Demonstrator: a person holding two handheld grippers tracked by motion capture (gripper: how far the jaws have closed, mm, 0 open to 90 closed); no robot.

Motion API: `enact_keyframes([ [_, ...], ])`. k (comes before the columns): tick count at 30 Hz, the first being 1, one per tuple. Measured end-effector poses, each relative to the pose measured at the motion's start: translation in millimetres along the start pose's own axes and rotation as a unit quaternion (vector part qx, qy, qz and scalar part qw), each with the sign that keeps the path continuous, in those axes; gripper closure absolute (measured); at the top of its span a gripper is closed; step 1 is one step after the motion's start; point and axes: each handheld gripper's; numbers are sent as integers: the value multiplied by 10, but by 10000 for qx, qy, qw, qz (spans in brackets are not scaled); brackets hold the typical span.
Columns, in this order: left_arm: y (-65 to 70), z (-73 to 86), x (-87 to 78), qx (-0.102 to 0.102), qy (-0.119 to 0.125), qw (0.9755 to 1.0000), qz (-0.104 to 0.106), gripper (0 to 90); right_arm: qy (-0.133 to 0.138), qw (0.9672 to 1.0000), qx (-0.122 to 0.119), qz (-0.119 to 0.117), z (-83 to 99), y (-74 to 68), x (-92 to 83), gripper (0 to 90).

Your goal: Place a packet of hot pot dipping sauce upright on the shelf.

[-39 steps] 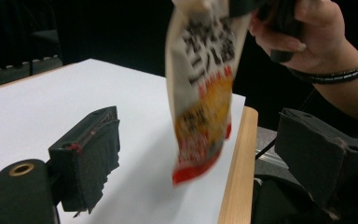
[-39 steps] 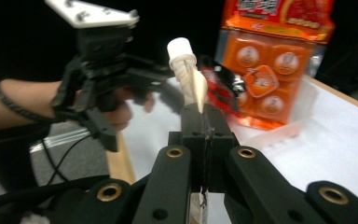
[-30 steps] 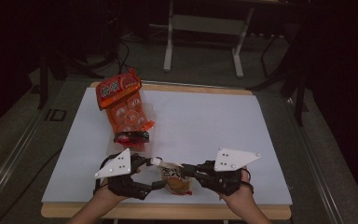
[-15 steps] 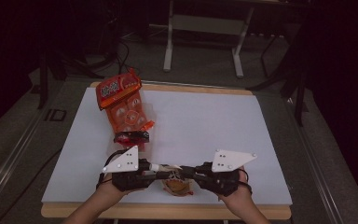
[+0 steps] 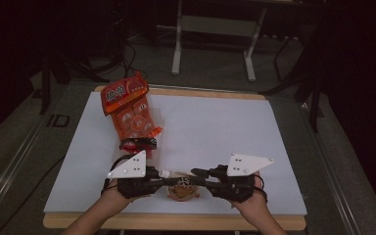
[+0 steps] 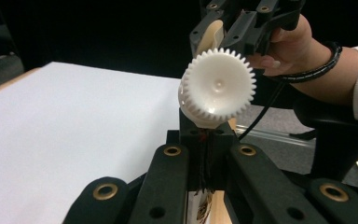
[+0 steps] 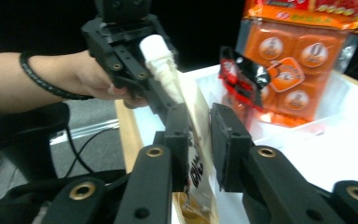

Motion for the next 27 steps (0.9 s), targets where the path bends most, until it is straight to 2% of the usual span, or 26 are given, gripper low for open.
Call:
enact_keyframes([
  [2, -26, -32, -40, -40, 61, 10000, -33, 893, 38, 10000, 26, 73, -9, 27, -25, 685],
  [3, -31, -51, -64, 14, 71, 9999, -106, 892, 68, 9999, 41, 117, -10, 40, -41, 658],
  [4, -48, -75, -93, -24, 91, 9999, -84, 893, 92, 9998, 59, 142, -10, 53, -56, 618],
  [8, -78, -150, -180, 109, 70, 9997, -228, 893, 108, 9994, 62, 310, 8, 95, -105, 449],
  [9, -91, -169, -204, 85, 89, 9996, -235, 893, 96, 9992, 45, 383, 18, 103, -114, 410],
  [10, -101, -196, -237, 166, 91, 9994, -300, 893, 76, 9989, 36, 459, 30, 114, -122, 383],
  [12, -124, -231, -288, 164, 139, 9993, -318, 893, 74, 9988, 136, 469, 64, 150, -142, 336],
  [13, -132, -252, -324, 230, 165, 9988, -391, 893, 83, 9985, 187, 503, 82, 163, -156, 295],
  [14, -141, -269, -351, 210, 166, 9988, -422, 893, 124, 9983, 241, 515, 103, 187, -170, 257],
  [15, -146, -280, -370, 242, 177, 9986, -447, 893, 131, 9984, 294, 466, 119, 206, -184, 220],
  [18, -165, -319, -448, 338, 185, 9976, -576, 893, 285, 9979, 348, 463, 160, 264, -233, 141],
  [20, -192, -343, -500, 385, 165, 9971, -630, 893, 331, 9972, 376, 549, 179, 299, -256, 144],
  [22, -226, -359, -545, 390, 149, 9969, -667, 892, 206, 9976, 285, 596, 202, 339, -290, 139],
  [24, -260, -371, -589, 482, 128, 9963, -703, 892, 239, 9973, 365, 589, 228, 371, -323, 140],
  [27, -302, -386, -644, 516, 51, 9956, -777, 892, 284, 9971, 369, 599, 270, 398, -363, 140],
])
Point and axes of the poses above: each handheld gripper's, and its own axes: x roughly forward along the jaws, z roughly out of its underside, y roughly to its right, and after that the axes turned 10 degrees about y, right-handed
